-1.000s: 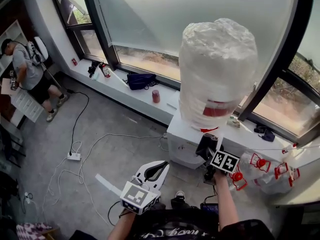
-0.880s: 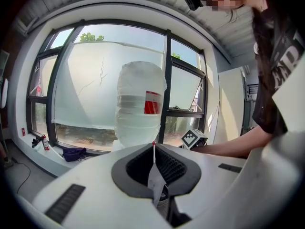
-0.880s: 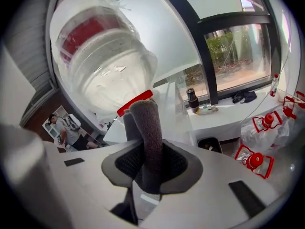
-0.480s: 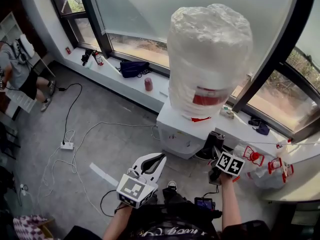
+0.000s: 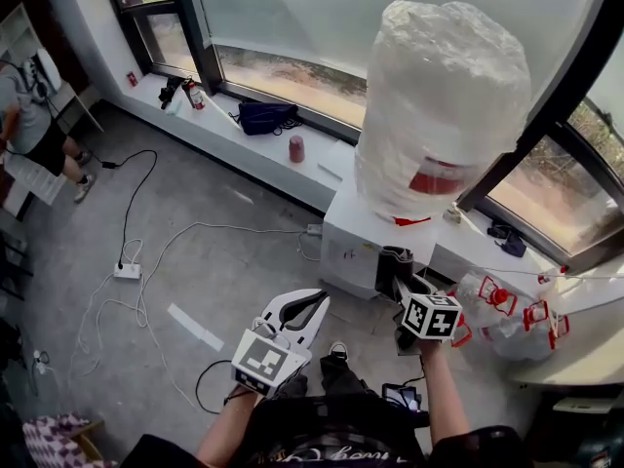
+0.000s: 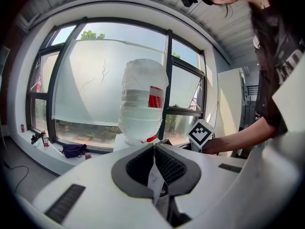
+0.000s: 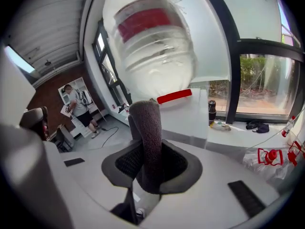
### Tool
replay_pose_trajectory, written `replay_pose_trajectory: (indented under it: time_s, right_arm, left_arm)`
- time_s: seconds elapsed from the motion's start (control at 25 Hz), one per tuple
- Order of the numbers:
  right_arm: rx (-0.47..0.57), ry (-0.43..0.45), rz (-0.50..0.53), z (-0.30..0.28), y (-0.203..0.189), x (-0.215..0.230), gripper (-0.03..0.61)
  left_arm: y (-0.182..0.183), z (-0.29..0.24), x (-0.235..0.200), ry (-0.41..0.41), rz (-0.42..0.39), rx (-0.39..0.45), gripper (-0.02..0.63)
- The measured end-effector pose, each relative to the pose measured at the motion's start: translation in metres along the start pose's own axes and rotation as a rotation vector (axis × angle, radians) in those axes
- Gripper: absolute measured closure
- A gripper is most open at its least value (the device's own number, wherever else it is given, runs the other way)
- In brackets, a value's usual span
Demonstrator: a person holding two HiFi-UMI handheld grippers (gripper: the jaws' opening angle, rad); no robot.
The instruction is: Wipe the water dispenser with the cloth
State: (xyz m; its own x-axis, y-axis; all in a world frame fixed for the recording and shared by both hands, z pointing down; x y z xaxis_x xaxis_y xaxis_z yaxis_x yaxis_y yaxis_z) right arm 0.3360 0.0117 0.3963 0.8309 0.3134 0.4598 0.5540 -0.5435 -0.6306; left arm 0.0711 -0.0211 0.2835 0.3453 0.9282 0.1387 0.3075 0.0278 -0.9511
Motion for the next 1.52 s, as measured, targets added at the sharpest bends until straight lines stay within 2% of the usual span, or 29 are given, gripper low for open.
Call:
replay_pose_trajectory:
  time_s: [0.2, 0.36, 0.48, 0.72, 0.88, 1.12, 1.24, 1.4, 1.52]
  right_arm:
    - [-0.020, -0.004, 0.100, -0.042, -0.014, -0.055, 0.472]
    - [-0.023, -0.002, 0.141, -0.078, -0.024, -0.091, 0.472]
    - [-0.017, -0.017, 0.152, -0.105, -0.032, -0.109, 0.472]
    - [-0.023, -0.049, 0.212, -0.150, -0.053, -0.125, 0.472]
    - [-0.008, -0.128, 0.221, -0.167, -0.059, -0.111, 0.472]
    - [0.045, -0.213, 0.183, -0.148, -0.047, -0.072, 0.472]
    - [0.052, -0.254, 0.167, -0.134, -0.047, -0.048, 0.472]
    - [0.061, -0.312, 0.138, -0.109, -0.050, -0.010, 0.472]
    - [0.067, -0.355, 0.108, -0.089, -0.052, 0.019, 0.472]
  left_arm:
    - [-0.030, 0.023, -0.008, -0.039, -0.001, 0.010, 0.594]
    - [-0.055, 0.044, -0.013, -0.080, -0.016, -0.006, 0.594]
    - [-0.076, 0.057, -0.018, -0.120, -0.042, -0.032, 0.594]
    - [-0.118, 0.075, -0.035, -0.124, 0.004, -0.031, 0.594]
    - [-0.133, 0.077, -0.041, -0.144, 0.005, -0.031, 0.594]
    - [-0.145, 0.071, -0.042, -0.182, -0.001, -0.024, 0.594]
    - [-0.151, 0.063, -0.045, -0.203, -0.064, -0.048, 0.594]
    - [-0.151, 0.045, -0.036, -0.219, -0.005, -0.030, 0.594]
    - [-0.151, 0.032, -0.028, -0.246, -0.011, -0.037, 0.594]
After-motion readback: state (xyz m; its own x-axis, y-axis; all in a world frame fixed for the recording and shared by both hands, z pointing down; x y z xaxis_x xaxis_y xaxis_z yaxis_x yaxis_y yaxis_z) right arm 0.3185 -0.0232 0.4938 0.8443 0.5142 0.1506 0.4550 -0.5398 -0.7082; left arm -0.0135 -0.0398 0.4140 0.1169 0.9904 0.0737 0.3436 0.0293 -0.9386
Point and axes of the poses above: the fingertips, and each gripper's own axes: z backward along the fingers, x to its right, y out of its top, the point moved 8 cm from there along z, backward along the fingers, and after that the axes turned 14 degrees about -z, right-handed, at the moved point
